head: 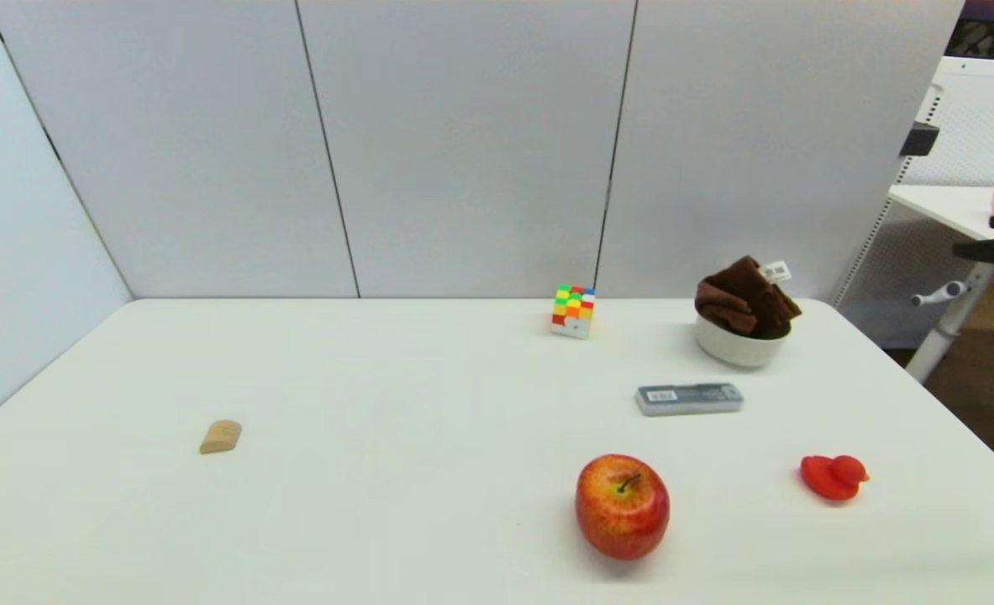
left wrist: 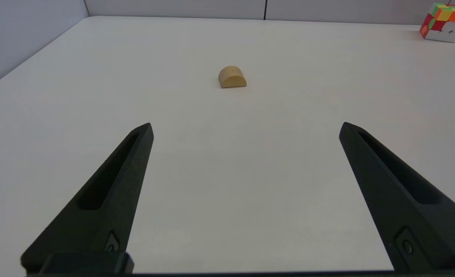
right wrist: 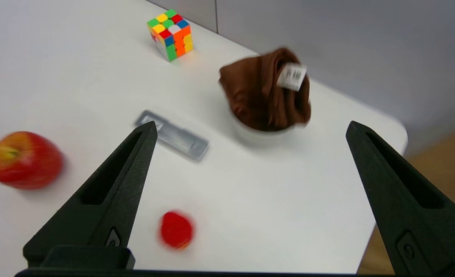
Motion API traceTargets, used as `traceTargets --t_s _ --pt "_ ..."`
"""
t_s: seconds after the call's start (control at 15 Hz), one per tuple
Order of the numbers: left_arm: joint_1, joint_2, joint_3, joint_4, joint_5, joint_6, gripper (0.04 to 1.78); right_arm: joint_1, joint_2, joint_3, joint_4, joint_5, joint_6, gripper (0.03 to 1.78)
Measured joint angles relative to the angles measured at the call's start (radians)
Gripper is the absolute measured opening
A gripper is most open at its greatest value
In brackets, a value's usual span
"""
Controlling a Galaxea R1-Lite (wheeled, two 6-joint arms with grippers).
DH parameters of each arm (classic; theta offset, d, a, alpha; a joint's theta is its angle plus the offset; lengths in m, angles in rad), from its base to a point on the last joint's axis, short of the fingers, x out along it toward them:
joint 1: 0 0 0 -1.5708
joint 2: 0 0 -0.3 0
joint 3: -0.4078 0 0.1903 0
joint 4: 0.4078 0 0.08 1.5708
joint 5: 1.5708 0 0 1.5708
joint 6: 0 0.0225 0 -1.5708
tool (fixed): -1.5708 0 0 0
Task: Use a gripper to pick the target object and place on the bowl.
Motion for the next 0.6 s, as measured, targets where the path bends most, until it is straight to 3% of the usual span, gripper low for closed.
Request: traceTargets --t_s 0.2,0.33,0.6 --pt "0.0 0.0 0.0 0.0 0.0 0.0 1.71 -0.006 -0.276 0.194 -0.002 -0.164 0.152 1.69" --pt "0.0 0.0 0.0 0.0 0.0 0.0 1.71 0.022 -0.434 0.304 -0.006 -0.284 0.246 1.69" --pt "0.0 0.0 0.0 0.0 0.0 0.0 1.71 0.176 -0.734 0.538 -0.062 -0.585 0.426 1.69"
